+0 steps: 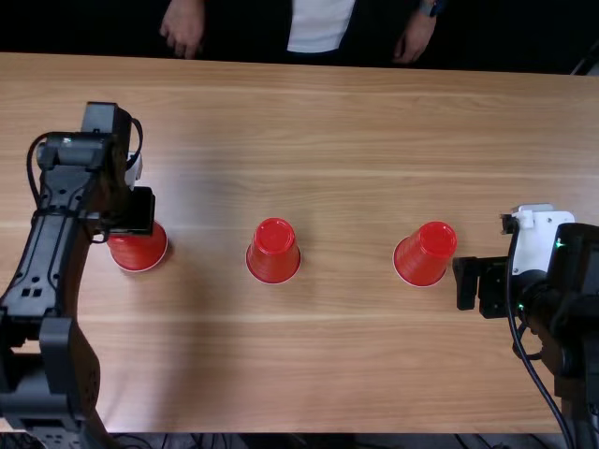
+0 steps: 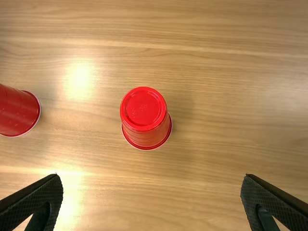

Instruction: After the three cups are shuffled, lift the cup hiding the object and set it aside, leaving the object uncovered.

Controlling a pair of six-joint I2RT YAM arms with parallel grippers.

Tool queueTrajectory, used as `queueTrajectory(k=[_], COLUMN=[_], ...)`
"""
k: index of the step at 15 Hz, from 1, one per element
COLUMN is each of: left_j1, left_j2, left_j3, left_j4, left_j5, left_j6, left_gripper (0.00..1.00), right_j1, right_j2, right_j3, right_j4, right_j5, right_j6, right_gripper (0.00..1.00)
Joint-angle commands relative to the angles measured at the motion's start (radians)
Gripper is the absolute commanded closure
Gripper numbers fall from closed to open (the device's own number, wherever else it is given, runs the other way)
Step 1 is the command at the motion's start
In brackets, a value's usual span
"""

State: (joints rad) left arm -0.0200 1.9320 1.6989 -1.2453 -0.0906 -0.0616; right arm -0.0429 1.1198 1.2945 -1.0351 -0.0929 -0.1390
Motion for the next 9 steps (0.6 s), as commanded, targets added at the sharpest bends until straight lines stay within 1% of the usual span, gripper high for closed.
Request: queueTrajectory(k=[1,3,5,8,9], left_j1=[-0.006,0.005,0.032,0.166,0.201], left_j2=[-0.093,-0.157,-0.205,-0.225,-0.231], left_j3=[0.070,0.087,0.105,0.108,0.108], left_j4=[-0.027,-0.080,-0.091,-0.102,-0.102], left_j5=[-0.001,-0.001,-0.005,-0.007,-0.007], left_j6=[-0.027,-0.027,-0.029,-0.060,-0.062], left_gripper=[0.73,0.72,0.72,0.72,0.72], right_j1=[0.001,0.001,0.001,0.003,0.003], right_j2=[-0.011,-0.012,-0.012,-0.012,-0.012], right_j3=[-0.027,-0.046,-0.052,-0.049,-0.046], right_j4=[0.001,0.003,0.003,0.003,0.003], right_j5=[0.001,0.001,0.001,0.001,0.001], right_j6=[0.005,0.005,0.005,0.005,0.003], right_gripper=[0.00,0.00,0.00,0.00,0.00])
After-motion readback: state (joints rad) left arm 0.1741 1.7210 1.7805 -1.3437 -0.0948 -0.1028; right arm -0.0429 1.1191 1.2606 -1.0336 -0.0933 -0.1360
